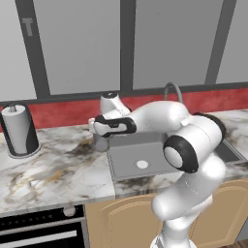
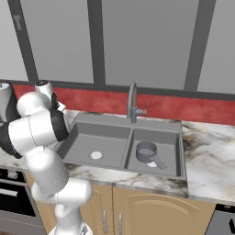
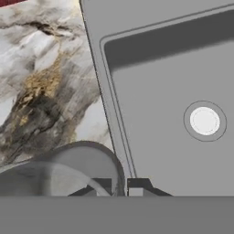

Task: Move any existing items from the left basin to the right basin for drying. Then move the glass cup from the counter to the left basin of the sink for washing.

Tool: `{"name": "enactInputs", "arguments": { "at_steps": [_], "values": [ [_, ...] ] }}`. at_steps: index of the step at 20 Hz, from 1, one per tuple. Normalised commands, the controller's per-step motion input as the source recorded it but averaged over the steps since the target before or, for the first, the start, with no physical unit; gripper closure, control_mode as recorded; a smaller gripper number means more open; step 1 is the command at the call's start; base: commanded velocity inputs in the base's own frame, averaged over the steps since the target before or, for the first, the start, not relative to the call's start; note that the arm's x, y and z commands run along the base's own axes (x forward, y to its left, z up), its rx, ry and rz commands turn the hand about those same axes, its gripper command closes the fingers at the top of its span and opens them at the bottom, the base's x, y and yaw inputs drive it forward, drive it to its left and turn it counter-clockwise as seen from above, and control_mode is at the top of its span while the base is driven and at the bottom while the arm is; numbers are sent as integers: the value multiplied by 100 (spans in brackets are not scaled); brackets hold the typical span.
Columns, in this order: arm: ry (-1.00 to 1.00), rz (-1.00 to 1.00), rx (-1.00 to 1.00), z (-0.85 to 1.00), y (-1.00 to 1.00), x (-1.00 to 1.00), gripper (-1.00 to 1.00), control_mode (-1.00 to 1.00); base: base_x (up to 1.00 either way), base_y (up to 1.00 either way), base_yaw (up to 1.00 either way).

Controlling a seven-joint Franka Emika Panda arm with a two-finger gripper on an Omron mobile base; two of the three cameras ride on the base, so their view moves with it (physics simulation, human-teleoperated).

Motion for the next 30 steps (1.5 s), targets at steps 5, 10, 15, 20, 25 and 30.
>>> {"name": "enactInputs", "arguments": {
  "at_steps": [5,10,15,20,25,30],
  "values": [
    [-2,-7,0,0,-75,-22,100,-100,0,0,0],
    [0,-6,1,0,-72,-15,100,-100,0,0,0],
    [0,-4,1,-9,-63,-2,100,-100,0,0,0],
    [2,-1,1,-26,-42,11,100,-100,0,0,0],
    [5,0,0,-34,-25,27,100,-100,0,0,0],
    [3,0,0,-24,-19,18,100,-100,0,0,0]
  ]
}}
